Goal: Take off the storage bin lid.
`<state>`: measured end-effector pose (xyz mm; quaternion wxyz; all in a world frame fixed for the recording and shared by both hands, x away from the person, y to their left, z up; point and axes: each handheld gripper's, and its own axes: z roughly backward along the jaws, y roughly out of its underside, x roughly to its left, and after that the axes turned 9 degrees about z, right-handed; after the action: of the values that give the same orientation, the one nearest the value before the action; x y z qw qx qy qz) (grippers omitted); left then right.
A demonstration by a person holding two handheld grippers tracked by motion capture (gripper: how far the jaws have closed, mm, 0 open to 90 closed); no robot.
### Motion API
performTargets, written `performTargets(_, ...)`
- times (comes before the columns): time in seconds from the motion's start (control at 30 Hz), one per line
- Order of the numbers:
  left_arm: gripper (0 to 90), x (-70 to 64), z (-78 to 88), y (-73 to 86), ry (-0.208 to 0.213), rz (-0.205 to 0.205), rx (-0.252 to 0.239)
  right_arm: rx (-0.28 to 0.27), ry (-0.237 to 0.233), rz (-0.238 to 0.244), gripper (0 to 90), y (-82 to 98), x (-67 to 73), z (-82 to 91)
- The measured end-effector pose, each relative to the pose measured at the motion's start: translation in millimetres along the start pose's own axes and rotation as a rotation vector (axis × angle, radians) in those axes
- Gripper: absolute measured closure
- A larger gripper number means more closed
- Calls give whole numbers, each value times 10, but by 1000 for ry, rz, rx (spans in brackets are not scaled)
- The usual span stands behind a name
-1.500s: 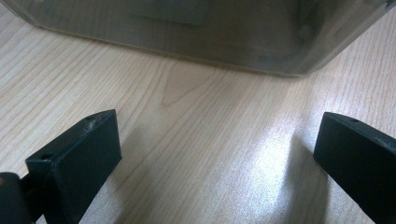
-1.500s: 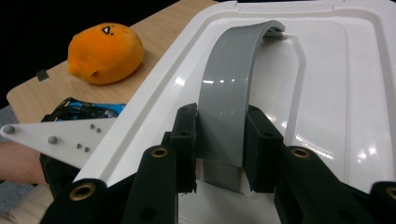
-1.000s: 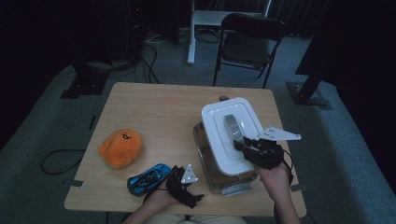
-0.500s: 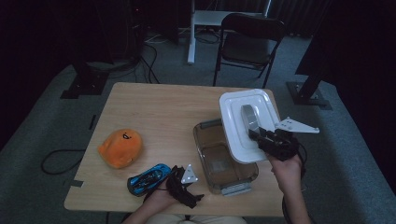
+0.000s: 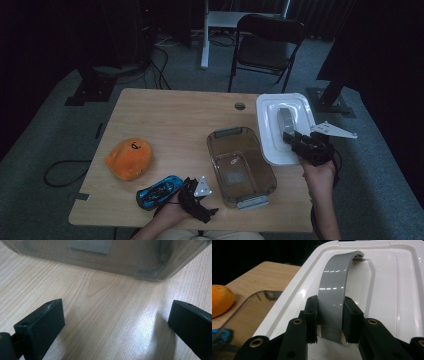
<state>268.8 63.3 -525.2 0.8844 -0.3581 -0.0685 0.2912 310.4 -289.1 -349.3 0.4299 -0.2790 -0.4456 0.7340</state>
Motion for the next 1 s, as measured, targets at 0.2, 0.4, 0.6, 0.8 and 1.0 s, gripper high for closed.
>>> performTargets(0.2, 13, 0, 0, 0, -1, -1, 1, 18, 36, -28, 692, 124, -139, -80)
performTargets(0.4, 13, 1, 0, 0, -2, -2, 1, 42, 53, -55, 692, 245, -256, -166)
performTargets(0.6, 13, 1, 0, 0, -3, -2, 0, 73, 77, -77, 692, 409, -380, -299)
performTargets(0.8, 13, 0, -1, 0, -2, -1, 0, 95, 58, -114, 692, 603, -478, -473)
performTargets(1.0, 13, 0, 0, 0, -3, -2, -1, 108, 56, -123, 692, 785, -512, -658)
